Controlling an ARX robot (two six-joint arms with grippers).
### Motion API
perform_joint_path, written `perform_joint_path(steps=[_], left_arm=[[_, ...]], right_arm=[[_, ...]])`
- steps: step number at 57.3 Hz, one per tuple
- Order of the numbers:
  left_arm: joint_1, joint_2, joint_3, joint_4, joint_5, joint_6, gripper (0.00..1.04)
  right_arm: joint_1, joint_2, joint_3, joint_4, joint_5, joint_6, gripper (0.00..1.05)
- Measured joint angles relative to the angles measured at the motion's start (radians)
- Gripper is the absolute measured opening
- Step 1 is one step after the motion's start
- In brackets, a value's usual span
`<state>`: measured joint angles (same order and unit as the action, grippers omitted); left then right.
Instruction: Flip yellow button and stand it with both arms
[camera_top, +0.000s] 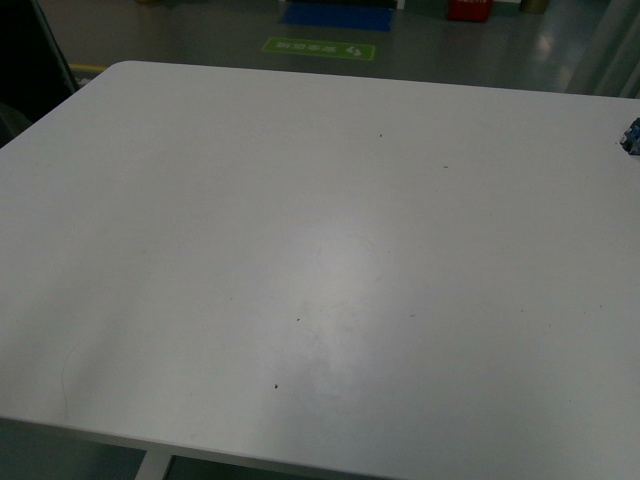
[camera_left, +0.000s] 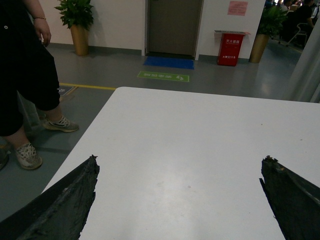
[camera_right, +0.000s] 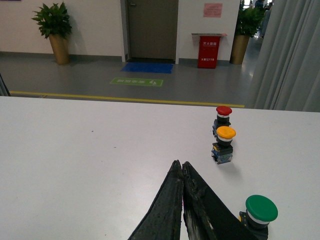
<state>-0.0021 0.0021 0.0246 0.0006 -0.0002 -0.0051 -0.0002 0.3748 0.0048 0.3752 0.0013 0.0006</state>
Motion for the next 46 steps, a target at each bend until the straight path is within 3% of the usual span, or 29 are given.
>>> perform_joint_path(steps=[35,39,46], left_arm=[[0.0,0.0,0.0,0.0,0.0,0.0,0.98],[0.0,0.0,0.0,0.0,0.0,0.0,0.98],[0.0,0.0,0.0,0.0,0.0,0.0,0.98]], right_arm=[[0.0,-0.203,0.0,-0.2,0.0,0.0,0.03],[0.0,-0.327,0.0,-0.361,-0.003,0.0,0.03],[0.0,-0.37,0.0,-0.371,-0.003,0.0,0.03]])
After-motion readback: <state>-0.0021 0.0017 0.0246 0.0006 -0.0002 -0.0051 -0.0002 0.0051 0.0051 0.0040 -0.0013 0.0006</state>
